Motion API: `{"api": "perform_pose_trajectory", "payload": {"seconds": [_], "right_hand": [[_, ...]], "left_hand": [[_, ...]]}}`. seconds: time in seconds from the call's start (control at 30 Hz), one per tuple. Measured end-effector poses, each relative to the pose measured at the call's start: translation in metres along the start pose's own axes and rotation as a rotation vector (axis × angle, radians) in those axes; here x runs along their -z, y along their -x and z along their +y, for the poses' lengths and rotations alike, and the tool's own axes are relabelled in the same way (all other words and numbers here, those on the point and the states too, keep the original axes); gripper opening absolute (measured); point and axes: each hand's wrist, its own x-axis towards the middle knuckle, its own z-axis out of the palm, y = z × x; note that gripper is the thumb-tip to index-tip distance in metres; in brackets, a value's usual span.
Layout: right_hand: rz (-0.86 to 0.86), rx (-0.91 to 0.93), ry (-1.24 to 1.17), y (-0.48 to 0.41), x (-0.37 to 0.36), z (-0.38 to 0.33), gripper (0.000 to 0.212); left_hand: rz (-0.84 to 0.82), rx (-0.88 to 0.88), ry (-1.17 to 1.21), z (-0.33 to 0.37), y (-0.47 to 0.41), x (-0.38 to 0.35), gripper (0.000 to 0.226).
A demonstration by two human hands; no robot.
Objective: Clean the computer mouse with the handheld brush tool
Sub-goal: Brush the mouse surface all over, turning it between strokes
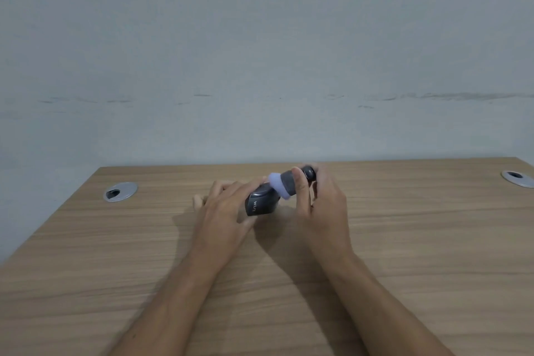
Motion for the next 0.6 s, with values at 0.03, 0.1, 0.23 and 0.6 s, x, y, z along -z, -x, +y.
{"api": "perform_pose_trajectory", "payload": {"seconds": [0.03, 0.1, 0.23, 0.6], "right_hand": [[-0.008, 0.022, -0.017, 0.001, -0.001, -0.004, 0.017], [-0.061, 0.098, -0.012, 0.006, -0.005, -0.011, 0.019], [-0.073, 0.134, 0.025, 0.006, -0.012, -0.007, 0.016], [0.037, 0.025, -0.044, 0.0, 0.002, -0.004, 0.019]], "left_hand": [[-0.017, 0.023, -0.003, 0.0, -0.001, -0.002, 0.066], [-0.062, 0.09, 0.015, -0.001, -0.001, -0.006, 0.062], [-0.01, 0.084, 0.061, -0.002, 0.001, -0.004, 0.057], [-0.081, 0.174, 0.114, 0.003, 0.0, 0.004, 0.071]]}}
